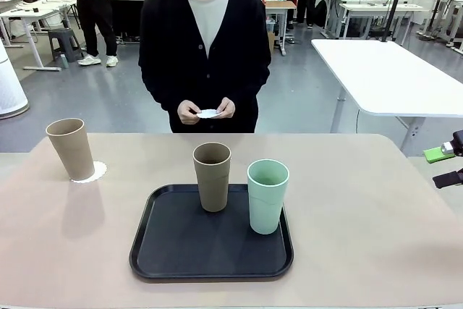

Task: Place coasters on the table and set cups on them.
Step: Take one Reusable plastic cup from the Flat Tray and place it on a coaster set by the human.

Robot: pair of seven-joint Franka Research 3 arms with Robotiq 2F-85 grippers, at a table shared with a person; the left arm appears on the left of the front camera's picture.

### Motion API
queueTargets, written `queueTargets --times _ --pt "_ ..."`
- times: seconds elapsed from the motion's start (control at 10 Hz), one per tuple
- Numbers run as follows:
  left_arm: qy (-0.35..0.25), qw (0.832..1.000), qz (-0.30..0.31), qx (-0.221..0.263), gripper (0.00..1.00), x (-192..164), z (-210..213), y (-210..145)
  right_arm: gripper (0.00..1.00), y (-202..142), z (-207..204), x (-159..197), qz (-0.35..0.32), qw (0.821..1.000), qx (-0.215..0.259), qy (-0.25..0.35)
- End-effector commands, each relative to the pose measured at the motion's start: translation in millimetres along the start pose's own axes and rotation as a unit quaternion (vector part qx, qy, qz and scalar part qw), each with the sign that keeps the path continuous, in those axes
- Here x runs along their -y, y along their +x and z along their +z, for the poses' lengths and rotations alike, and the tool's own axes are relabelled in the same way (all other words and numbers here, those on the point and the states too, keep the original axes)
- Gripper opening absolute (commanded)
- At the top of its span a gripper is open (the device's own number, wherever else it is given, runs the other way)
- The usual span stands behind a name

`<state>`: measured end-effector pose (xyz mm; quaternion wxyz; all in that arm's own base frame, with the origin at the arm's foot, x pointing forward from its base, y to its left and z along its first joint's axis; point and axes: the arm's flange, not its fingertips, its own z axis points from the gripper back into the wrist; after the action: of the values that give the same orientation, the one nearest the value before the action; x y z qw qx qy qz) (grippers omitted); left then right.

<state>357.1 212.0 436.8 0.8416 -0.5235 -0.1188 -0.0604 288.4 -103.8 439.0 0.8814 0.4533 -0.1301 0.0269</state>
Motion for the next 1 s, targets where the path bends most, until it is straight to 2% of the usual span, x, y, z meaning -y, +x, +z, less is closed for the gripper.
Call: queueTargets --times 0.0,0.2,0.4,0.6,0.8,0.9 --pt "-0.003 1.0 0.002 0.004 1.0 1 0 -1 1.0 0 0 0 0.001 1.0 0.002 0.005" --pt "0.0 1.0 0.0 0.0 1.0 0 0 0 1.0 0 0 0 0.001 1.0 0.002 0.005" --pt "0.059 0.997 -0.047 0.005 1.0 32 -8 17 1.0 0 0 0 0.001 1.0 0.002 0.005" --pt "0.139 0.984 -0.109 0.0 1.0 82 -31 29 1.0 0 0 0 0.001 1.0 0.002 0.005" --pt "0.179 0.969 -0.162 -0.049 1.0 122 -61 36 1.0 0 0 0 0.001 1.0 0.002 0.005" --pt "0.206 0.954 -0.205 -0.067 1.0 138 -83 36 1.0 0 0 0 0.001 1.0 0.002 0.005"
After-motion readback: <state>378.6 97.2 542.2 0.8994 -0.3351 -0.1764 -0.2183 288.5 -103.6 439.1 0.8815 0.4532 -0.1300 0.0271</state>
